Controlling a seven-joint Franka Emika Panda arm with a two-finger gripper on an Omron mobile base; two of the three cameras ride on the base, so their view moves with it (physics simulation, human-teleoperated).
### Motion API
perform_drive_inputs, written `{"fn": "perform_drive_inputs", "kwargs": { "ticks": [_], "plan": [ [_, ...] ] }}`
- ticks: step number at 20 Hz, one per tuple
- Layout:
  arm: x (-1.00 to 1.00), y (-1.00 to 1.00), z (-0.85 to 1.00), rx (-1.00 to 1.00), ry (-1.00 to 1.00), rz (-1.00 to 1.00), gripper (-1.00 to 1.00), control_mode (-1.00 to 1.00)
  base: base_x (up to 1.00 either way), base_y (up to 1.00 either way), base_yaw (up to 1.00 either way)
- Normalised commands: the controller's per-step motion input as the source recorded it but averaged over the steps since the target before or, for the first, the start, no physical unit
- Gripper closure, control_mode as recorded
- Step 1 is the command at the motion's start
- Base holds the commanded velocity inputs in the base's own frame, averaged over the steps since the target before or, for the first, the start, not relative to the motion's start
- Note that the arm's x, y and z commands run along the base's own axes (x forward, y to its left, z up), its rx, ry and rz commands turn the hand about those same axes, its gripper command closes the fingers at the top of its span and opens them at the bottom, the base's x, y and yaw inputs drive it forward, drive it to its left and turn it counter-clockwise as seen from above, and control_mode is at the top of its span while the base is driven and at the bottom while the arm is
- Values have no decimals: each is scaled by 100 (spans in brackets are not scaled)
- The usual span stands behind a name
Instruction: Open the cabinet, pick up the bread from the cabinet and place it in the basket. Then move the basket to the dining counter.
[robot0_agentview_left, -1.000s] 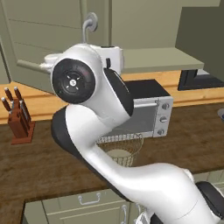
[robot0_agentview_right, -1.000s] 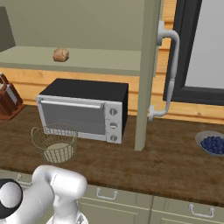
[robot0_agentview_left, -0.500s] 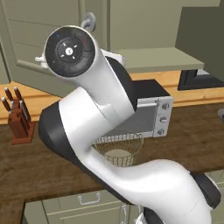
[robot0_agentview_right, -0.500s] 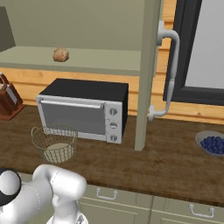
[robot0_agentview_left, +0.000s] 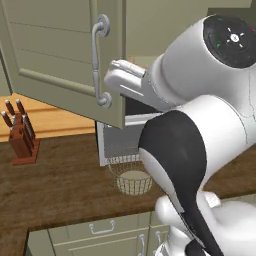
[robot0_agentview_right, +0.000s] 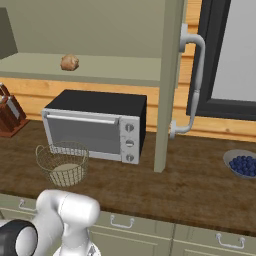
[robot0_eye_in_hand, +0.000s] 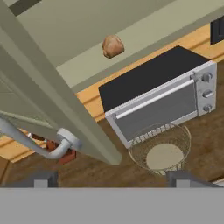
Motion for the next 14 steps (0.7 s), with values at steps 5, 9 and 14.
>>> {"fn": "perform_drive_inputs", "kwargs": {
  "ticks": [5,9,14],
  "plan": [
    [4,-100,-13,27,3,11,-100,-100,0,0,0],
    [89,-90,0,32,14,10,-100,-100,0,0,0],
    [83,26,-32,37,8,13,-100,-100,0,0,0]
  ]
}}
